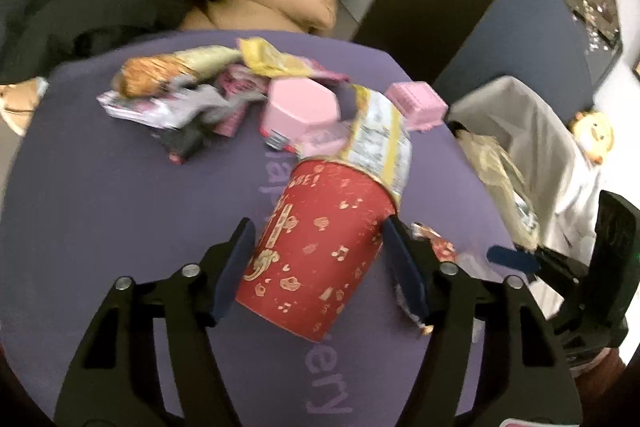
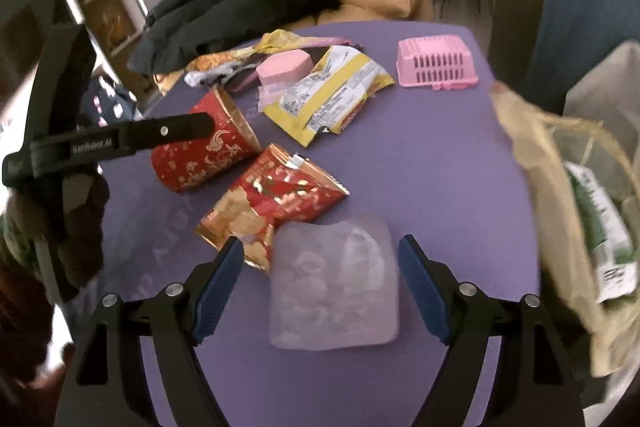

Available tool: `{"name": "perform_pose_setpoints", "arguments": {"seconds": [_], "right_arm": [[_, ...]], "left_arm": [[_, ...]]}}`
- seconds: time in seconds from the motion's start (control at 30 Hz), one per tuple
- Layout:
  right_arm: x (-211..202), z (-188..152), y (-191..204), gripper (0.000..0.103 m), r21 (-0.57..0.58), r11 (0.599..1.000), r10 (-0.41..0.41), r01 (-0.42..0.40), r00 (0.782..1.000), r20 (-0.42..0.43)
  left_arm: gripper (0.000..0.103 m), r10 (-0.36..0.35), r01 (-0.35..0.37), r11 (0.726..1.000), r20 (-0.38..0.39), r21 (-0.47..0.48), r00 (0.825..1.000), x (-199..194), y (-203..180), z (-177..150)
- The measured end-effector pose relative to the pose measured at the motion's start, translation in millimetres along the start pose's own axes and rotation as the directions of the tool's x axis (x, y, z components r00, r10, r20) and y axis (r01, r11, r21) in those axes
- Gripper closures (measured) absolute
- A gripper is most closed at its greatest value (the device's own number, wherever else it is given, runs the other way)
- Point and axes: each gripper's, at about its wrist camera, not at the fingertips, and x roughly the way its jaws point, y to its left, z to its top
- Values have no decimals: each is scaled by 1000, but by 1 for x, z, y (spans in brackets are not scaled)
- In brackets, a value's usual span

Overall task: Collect trash
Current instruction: 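Grasp the red paper cup with the left gripper while the right grasps the red snack bag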

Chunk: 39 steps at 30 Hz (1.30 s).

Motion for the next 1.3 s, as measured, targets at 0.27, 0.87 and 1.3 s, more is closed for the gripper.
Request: {"name": "perform_pose_setpoints", "arguments": {"seconds": [0.27,0.87,1.3], "right_arm": [[33,20,17,30,-8,999,-32,32,999,-24],[-1,33,15,88,-110,994,-6,12,998,58],[-21,38,-10,88,-89,996,12,-2,994,113]], "left_arm": [[44,78,-76,995,29,-63,997,-18,28,-7],[43,54,-54,999,-3,3,999,-3,16,12],[44,75,-72,997,-114,25,991,31,0,27]]}}
